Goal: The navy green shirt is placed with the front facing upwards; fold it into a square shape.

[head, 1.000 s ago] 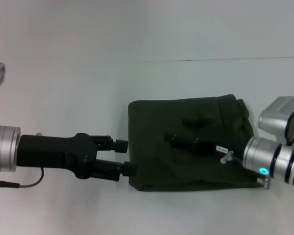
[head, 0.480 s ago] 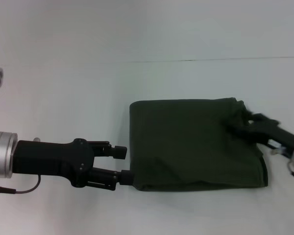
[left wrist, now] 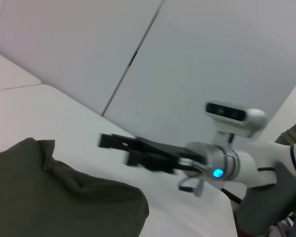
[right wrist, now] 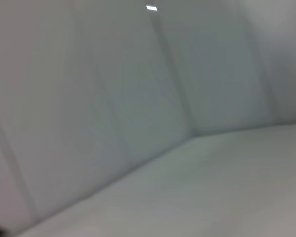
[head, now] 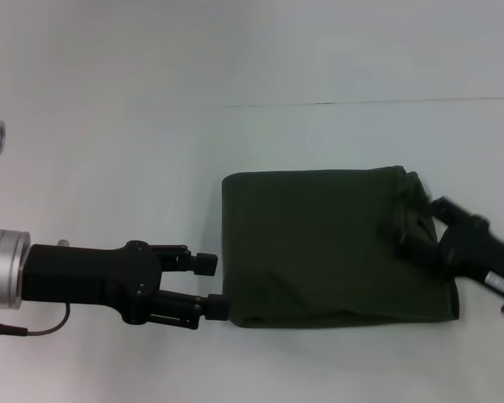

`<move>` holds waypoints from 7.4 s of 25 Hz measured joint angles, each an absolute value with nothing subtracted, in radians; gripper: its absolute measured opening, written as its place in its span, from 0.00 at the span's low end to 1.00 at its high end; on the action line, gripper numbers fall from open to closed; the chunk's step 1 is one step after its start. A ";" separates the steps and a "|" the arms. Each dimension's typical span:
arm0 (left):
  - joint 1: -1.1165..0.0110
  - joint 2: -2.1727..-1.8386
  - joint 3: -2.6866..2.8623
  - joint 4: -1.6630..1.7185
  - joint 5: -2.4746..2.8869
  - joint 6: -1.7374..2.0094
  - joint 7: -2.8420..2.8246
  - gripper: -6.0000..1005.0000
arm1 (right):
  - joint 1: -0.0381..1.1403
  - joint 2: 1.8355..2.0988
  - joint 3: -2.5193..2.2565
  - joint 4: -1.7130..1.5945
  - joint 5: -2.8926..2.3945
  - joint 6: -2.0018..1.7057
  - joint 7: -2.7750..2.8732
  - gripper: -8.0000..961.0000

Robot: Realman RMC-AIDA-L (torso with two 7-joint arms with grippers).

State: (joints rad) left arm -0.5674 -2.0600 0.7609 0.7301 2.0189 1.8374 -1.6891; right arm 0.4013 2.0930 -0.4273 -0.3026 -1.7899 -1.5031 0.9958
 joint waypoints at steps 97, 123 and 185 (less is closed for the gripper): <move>-0.650 -2.117 0.811 0.514 2.074 1.254 -2.272 0.87 | 0.365 2.083 -0.386 -0.408 -1.800 -1.448 0.906 0.92; -0.733 -2.163 0.978 0.473 2.072 1.120 -2.346 0.72 | 0.370 2.074 -0.365 -0.411 -1.795 -1.451 0.922 0.92; -0.512 -2.092 0.476 0.841 2.185 1.414 -1.935 0.43 | 0.462 2.087 -0.398 -0.369 -1.802 -1.406 0.926 0.92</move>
State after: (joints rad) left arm -0.5120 -2.0918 0.4760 0.8410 2.1854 1.4138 -1.9346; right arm 0.4616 2.0873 -0.3977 -0.3688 -1.8019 -1.4058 0.9260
